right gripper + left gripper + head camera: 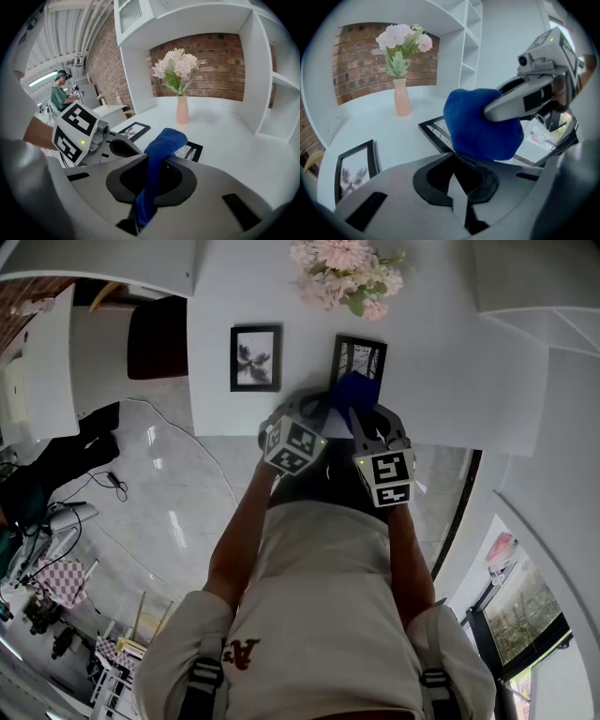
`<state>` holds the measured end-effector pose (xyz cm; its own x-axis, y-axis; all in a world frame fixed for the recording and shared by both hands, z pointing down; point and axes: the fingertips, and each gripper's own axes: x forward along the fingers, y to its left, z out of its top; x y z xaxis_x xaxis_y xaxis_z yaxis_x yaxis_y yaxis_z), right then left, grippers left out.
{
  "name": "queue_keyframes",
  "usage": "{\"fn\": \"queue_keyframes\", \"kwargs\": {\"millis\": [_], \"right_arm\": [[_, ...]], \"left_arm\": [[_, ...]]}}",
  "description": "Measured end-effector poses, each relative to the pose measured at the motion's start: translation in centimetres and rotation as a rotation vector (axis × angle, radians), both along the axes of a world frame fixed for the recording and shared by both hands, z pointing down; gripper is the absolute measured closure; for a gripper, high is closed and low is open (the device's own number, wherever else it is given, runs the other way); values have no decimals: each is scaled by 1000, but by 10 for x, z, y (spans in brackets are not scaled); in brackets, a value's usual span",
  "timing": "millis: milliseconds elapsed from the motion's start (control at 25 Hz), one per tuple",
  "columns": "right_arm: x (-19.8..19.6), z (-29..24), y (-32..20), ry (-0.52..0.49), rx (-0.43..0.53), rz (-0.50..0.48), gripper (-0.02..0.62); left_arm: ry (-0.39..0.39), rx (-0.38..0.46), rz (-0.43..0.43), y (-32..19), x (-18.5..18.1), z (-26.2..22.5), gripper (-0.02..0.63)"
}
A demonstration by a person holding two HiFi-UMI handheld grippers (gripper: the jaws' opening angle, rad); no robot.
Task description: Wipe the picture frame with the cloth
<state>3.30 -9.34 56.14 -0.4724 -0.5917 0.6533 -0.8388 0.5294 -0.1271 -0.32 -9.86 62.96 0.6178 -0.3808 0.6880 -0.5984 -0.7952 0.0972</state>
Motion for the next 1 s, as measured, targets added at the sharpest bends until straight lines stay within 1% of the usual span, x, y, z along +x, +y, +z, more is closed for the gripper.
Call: {"fn": "queue_keyframes", "kwargs": {"millis": [720, 880, 1000], "right_arm": [[-20, 33, -21, -25, -22, -58, 568], [-23, 39, -24, -16, -27, -66, 568], [-24, 47, -26, 8, -37, -66, 568]], "left_arm": [[-7, -1, -33, 0, -1, -2, 606], [-5, -7, -38, 0, -1, -2, 606], [-5, -11, -41, 0, -1, -1, 606]]}}
